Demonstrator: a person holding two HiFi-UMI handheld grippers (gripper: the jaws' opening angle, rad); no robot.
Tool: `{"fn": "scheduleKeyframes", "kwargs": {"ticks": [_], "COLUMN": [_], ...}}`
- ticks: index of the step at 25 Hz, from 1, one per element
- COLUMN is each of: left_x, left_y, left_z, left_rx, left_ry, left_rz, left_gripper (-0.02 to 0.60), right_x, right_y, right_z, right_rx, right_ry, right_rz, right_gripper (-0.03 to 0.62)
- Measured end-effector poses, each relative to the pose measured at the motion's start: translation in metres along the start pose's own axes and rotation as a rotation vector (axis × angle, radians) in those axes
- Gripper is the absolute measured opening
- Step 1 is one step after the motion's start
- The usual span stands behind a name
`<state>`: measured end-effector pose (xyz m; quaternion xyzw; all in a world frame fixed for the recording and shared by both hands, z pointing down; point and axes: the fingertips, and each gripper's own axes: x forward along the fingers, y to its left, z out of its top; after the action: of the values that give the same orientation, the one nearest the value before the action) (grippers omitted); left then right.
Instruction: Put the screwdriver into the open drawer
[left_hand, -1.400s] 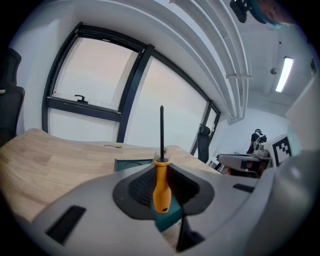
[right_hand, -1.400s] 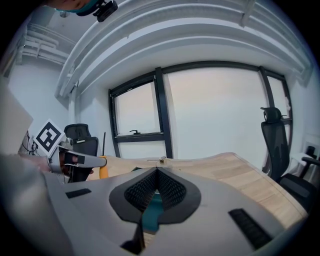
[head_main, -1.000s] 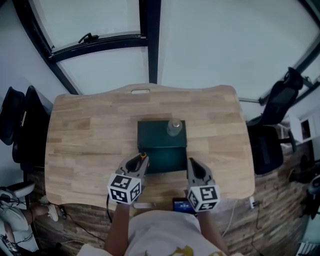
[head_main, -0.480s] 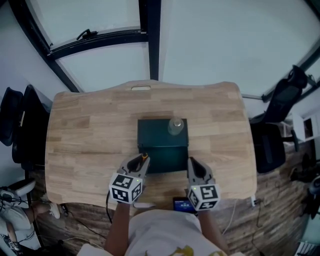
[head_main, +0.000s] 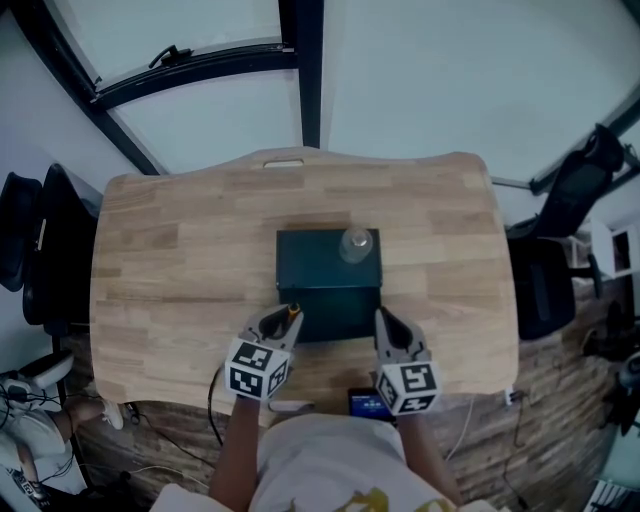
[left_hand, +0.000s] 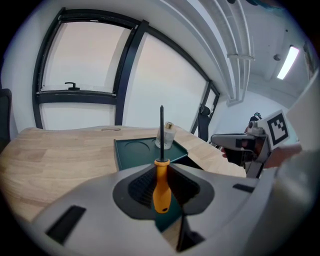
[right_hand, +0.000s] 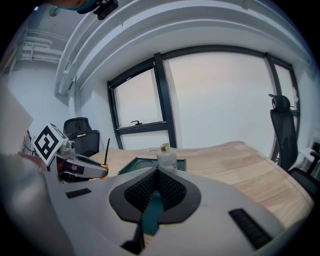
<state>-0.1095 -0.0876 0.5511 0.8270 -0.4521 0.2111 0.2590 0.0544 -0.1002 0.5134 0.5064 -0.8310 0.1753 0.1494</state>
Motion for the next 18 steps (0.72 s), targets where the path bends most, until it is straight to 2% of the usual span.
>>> {"fn": "scheduleKeyframes", "kwargs": {"ticks": [18], "left_x": [0.025], "left_y": [-0.001], "left_z": [-0.042], "left_rx": [0.102], "left_ry": [0.182], "left_rz": [-0.024], "left_gripper": [0.072], "right_x": [0.017], "right_y": [-0.006], "right_z": [-0.018], "right_rx": [0.006], "right_ry": [0.065], "right_rz": [0.023], "right_gripper": [-0.003]}}
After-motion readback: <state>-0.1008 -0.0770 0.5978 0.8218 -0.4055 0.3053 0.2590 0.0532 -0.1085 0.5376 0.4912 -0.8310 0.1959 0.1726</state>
